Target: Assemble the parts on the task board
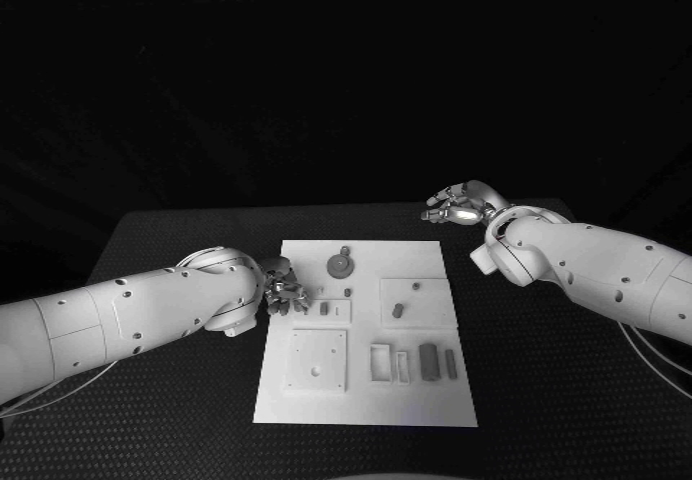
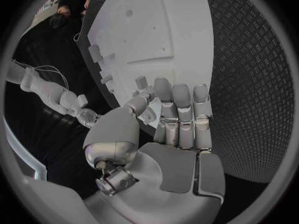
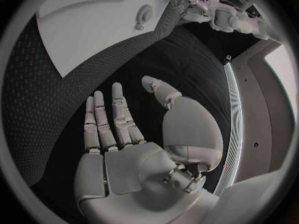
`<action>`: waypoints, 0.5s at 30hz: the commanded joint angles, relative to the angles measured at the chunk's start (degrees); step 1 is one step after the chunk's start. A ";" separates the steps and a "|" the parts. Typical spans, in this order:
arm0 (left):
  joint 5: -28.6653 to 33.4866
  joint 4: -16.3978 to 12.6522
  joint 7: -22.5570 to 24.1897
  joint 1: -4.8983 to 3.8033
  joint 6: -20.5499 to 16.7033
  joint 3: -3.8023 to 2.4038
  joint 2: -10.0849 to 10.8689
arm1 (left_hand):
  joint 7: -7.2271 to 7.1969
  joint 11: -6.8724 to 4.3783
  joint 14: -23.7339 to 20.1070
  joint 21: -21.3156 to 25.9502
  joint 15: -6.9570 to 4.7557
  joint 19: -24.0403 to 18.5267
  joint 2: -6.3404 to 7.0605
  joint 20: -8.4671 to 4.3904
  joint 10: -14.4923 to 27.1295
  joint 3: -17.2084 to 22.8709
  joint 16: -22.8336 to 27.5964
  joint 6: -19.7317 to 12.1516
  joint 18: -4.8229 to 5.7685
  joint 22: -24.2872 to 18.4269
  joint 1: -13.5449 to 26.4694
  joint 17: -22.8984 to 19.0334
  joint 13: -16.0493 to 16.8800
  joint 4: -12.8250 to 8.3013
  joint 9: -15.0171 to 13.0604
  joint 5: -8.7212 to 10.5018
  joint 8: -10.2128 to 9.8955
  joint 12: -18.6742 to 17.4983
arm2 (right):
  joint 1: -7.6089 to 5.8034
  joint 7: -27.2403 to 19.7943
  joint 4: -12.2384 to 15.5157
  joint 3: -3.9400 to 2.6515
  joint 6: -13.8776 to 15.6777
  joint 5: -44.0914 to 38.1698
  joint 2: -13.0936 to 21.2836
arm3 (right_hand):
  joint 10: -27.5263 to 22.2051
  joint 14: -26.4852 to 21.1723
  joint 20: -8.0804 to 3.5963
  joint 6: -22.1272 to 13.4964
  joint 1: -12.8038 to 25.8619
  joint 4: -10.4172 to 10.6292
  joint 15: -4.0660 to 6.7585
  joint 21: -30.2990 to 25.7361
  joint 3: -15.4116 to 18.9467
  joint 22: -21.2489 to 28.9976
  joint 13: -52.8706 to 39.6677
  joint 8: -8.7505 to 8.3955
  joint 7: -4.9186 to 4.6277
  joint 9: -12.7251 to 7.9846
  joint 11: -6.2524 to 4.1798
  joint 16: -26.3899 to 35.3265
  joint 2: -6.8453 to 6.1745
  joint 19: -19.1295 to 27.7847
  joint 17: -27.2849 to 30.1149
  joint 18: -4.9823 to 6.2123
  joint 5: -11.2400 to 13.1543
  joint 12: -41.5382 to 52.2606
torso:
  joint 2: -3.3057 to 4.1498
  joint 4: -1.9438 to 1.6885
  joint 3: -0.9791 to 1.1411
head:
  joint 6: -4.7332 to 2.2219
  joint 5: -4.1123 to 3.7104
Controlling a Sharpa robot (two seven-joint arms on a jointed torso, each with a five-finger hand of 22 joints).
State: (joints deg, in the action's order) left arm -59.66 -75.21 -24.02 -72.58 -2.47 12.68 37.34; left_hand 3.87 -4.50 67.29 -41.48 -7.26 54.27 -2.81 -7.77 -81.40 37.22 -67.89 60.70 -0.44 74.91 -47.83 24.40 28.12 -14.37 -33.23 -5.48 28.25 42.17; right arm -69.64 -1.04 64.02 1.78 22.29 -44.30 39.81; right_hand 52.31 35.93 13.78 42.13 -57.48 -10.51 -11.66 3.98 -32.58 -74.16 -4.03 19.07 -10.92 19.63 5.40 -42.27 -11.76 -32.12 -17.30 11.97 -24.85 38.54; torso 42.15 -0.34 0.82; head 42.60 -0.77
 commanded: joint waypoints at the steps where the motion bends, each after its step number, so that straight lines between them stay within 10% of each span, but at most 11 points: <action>1: -0.80 0.01 0.12 0.21 -0.38 0.02 -0.35 | -2.35 -0.07 0.50 -0.26 0.04 0.41 -0.10 -4.64 -0.17 0.35 -0.20 2.89 0.23 1.26 -0.71 0.09 0.06 0.03 -0.09 0.33 0.16 0.29 | 0.00 -0.32 0.04 -0.01 -0.12 -0.48 -0.05 | -9.19 -0.40 -0.11 0.43 0.10 -0.18 -0.12 -0.24 -0.06 -0.06 0.08 0.32 -1.65 -0.06 5.17 -0.38 -0.30 0.35 0.06 -0.99 -0.11 0.23 | 0.01 0.04 0.03 | 0.01 -0.03; 15: -0.81 -0.14 -0.07 0.54 0.88 0.09 -0.38 | -2.37 -0.10 0.52 -0.30 0.00 0.43 -0.14 -4.68 -0.16 0.45 -0.22 2.91 0.24 1.26 -0.76 0.13 0.13 0.00 -0.08 0.27 0.12 0.33 | 0.01 -0.37 -0.28 -0.01 -0.14 -0.48 -0.32 | -9.20 -0.41 -0.10 0.42 0.12 -0.15 -0.13 -0.24 -0.06 -0.06 0.08 0.33 -1.65 -0.07 5.17 -0.39 -0.28 0.36 0.08 -0.99 -0.11 0.23 | -0.04 -0.03 0.09 | 0.25 -0.11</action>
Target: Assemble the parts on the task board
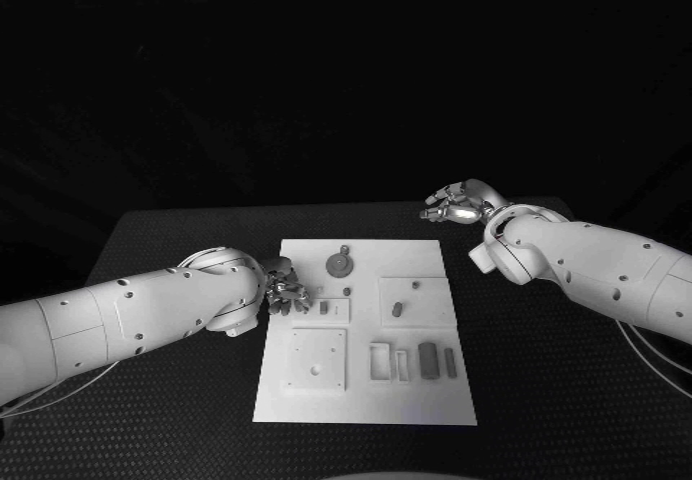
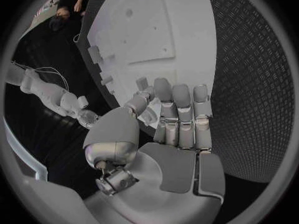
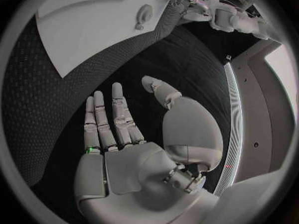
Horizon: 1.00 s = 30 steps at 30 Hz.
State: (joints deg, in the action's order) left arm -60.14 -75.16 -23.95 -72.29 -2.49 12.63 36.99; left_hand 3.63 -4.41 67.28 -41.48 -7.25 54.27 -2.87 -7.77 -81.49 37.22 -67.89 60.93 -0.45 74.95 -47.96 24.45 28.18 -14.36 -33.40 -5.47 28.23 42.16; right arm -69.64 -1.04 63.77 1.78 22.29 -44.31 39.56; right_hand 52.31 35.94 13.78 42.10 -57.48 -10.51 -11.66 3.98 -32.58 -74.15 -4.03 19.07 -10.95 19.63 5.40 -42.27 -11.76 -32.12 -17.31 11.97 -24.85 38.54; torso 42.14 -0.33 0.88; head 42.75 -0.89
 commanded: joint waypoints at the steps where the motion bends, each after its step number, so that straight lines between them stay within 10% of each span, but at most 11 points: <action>1: -0.35 -0.21 -0.19 0.27 1.00 0.15 -0.01 | -2.13 -0.20 0.53 -0.31 0.00 0.44 -0.09 -4.69 -0.08 0.46 -0.23 2.69 0.24 1.22 -0.65 0.09 0.09 -0.03 0.09 0.25 0.13 0.35 | 0.01 -0.38 -0.03 -0.01 -0.13 -0.47 -0.06 | -9.20 -0.42 -0.10 0.45 0.12 -0.16 -0.12 -0.24 -0.07 -0.07 0.08 0.33 -1.62 -0.07 5.17 -0.39 -0.28 0.36 0.09 -0.99 -0.11 0.23 | -0.03 -0.03 0.04 | 0.10 0.00; 30: -0.69 -0.60 -0.42 0.51 2.52 0.18 0.45 | -2.17 -0.25 0.60 -0.42 -0.04 0.48 -0.17 -4.75 -0.08 0.58 -0.31 2.75 0.27 1.24 -0.75 0.18 0.26 -0.22 0.10 -0.02 0.05 0.46 | 0.02 -0.44 -0.29 -0.01 -0.26 -0.47 -0.25 | -9.21 -0.44 -0.09 0.44 0.17 -0.12 -0.13 -0.24 -0.06 -0.07 0.07 0.35 -1.63 -0.08 5.18 -0.42 -0.24 0.38 0.13 -0.99 -0.14 0.24 | 0.00 0.01 -0.01 | 0.41 0.28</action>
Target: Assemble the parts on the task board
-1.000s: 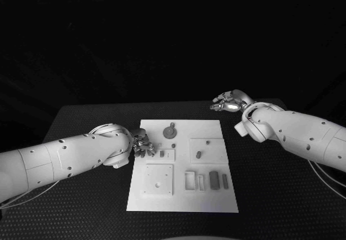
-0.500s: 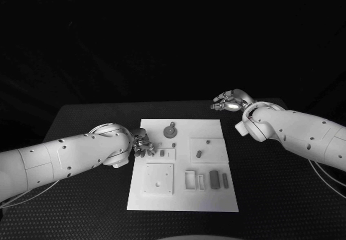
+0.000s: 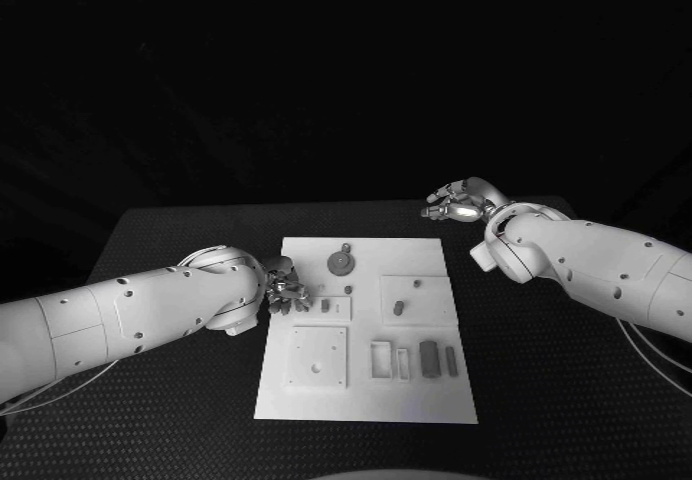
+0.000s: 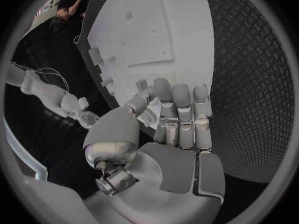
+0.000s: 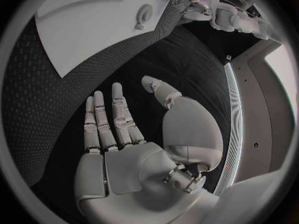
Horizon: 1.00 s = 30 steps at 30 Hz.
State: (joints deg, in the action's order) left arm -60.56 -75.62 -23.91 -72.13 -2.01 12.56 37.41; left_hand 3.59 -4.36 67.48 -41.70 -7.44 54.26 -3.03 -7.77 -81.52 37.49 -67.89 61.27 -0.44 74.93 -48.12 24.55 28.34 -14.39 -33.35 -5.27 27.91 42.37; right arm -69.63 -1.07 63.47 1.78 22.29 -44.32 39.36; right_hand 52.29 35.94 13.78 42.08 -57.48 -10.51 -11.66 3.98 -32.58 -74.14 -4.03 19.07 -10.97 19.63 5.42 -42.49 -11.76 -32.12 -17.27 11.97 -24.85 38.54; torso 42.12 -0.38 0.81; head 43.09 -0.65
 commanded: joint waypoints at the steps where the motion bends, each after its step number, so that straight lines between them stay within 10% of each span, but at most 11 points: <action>1: -0.26 -0.14 -0.38 0.36 2.02 0.25 0.02 | -2.13 -0.29 0.40 -0.20 0.15 0.48 -0.01 -4.75 -0.05 0.32 -0.31 2.41 0.27 1.26 -0.59 0.08 0.10 -0.19 0.05 -0.23 0.37 0.25 | 0.01 -0.42 0.01 -0.01 -0.25 -0.46 -0.08 | -9.20 -0.44 -0.09 0.46 0.17 -0.12 -0.13 -0.24 -0.06 -0.08 0.08 0.35 -1.60 -0.09 5.17 -0.21 -0.24 0.38 0.10 -0.98 -0.14 0.24 | 0.02 0.07 0.05 | 0.07 0.03; 30: -1.47 0.46 -0.31 0.57 3.21 1.05 -0.60 | -2.40 -0.54 0.82 -0.79 -0.14 0.93 0.95 -5.05 -0.41 0.13 -1.04 3.14 0.28 1.31 -0.23 0.58 0.89 -0.18 -0.15 -2.10 0.65 1.17 | 0.02 -0.40 -0.10 -0.01 -0.38 -0.46 -0.30 | -9.22 -0.47 -0.08 0.43 0.20 -0.14 -0.14 -0.25 -0.03 -0.08 0.08 0.37 -1.61 -0.11 5.17 -0.25 -0.19 0.42 0.14 -0.98 -0.16 0.24 | 0.03 0.06 0.08 | 0.20 -0.06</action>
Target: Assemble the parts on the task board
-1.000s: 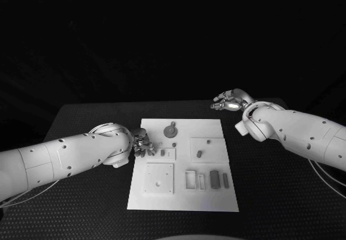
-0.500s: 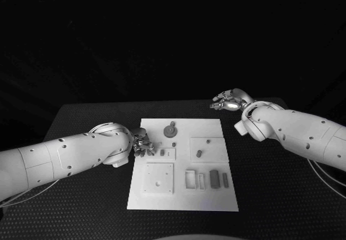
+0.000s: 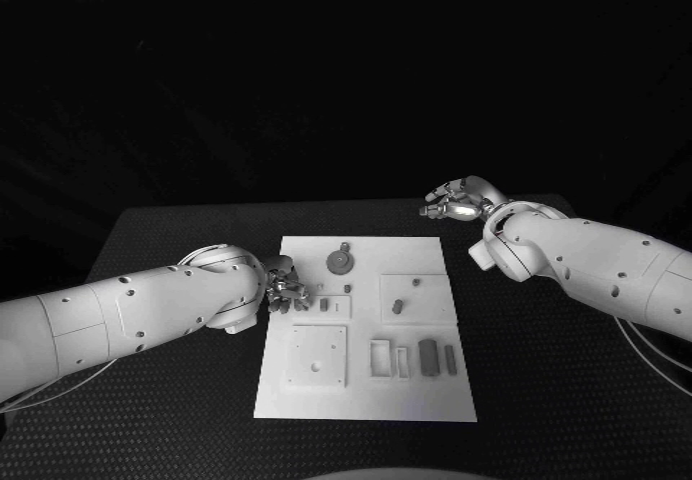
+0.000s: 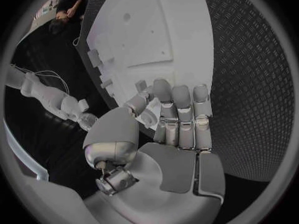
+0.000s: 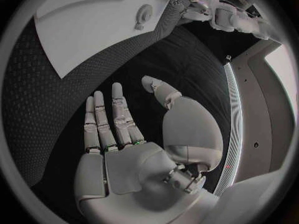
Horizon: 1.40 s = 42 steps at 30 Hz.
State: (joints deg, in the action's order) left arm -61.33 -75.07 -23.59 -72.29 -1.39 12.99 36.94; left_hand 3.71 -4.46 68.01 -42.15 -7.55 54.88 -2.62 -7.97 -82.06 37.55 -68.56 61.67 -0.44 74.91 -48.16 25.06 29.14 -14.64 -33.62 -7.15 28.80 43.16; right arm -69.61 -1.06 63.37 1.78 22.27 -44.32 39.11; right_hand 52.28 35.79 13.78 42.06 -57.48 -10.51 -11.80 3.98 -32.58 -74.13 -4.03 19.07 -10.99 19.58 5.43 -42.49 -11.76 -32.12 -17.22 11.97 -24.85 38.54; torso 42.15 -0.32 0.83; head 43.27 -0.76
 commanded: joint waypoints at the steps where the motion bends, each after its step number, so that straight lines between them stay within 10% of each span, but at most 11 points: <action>1: -0.70 -0.07 -0.60 0.74 2.60 0.63 -0.17 | -2.51 -0.44 0.29 -0.36 -0.03 0.31 0.55 -4.86 0.13 0.07 -0.38 2.73 0.28 1.33 -0.18 0.08 0.09 0.07 0.12 -0.21 -0.24 0.39 | 0.01 -0.40 0.00 0.00 -0.36 -0.46 -0.06 | -9.21 -0.32 -0.08 0.45 0.21 -0.14 0.00 -0.24 -0.03 -0.08 0.08 0.37 -1.59 -0.06 5.16 -0.25 -0.18 0.42 0.10 -0.98 -0.16 0.24 | 0.00 -0.01 0.05 | 0.03 0.03; 14: -0.66 0.77 -0.51 0.98 2.63 0.67 -0.92 | -2.53 -0.43 0.16 -0.61 -0.18 0.32 2.69 -5.02 0.35 -0.86 -0.64 2.82 0.34 1.24 0.99 0.34 0.56 1.75 -0.03 4.24 -0.18 0.83 | 0.01 -0.39 -0.06 0.00 -0.33 -0.46 -0.13 | -9.22 -0.33 -0.07 0.44 0.22 -0.13 0.00 -0.24 -0.02 -0.08 0.08 0.37 -1.59 -0.06 5.17 -0.26 -0.17 0.43 0.11 -0.98 -0.17 0.25 | 0.03 0.09 0.05 | 0.08 0.01; 42: -1.87 3.38 -1.56 0.97 2.70 0.61 -0.97 | -2.77 -0.66 -0.01 -1.02 -0.55 0.29 12.16 -5.42 0.58 -1.74 -1.21 2.65 0.02 1.16 6.38 0.87 1.42 10.60 -1.01 4.38 0.29 1.48 | 0.01 -0.38 -0.05 0.00 -0.27 -0.46 -0.10 | -9.23 -0.35 -0.07 0.43 0.28 -0.13 -0.01 -0.24 0.03 -0.08 0.08 0.38 -1.59 -0.08 5.17 -0.28 -0.19 0.45 0.14 -0.98 -0.19 0.25 | -0.02 0.01 -0.01 | 0.08 -0.18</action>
State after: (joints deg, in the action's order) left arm -62.22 -72.43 -23.70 -71.81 -0.28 13.20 35.86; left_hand 0.99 -5.32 67.88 -43.28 -7.70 55.11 9.27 -8.19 -81.38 35.77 -69.49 64.64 -0.88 74.93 -41.77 25.85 30.49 -4.23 -34.62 -3.05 29.32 44.38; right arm -69.62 -1.05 63.30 1.79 22.27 -44.33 39.05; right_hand 52.21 35.80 13.78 42.07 -57.48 -10.51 -11.80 3.98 -32.58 -74.12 -4.03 19.07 -10.98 19.59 5.50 -42.48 -11.76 -32.12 -17.13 11.97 -24.85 38.54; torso 42.13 -0.33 0.82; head 43.33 -0.91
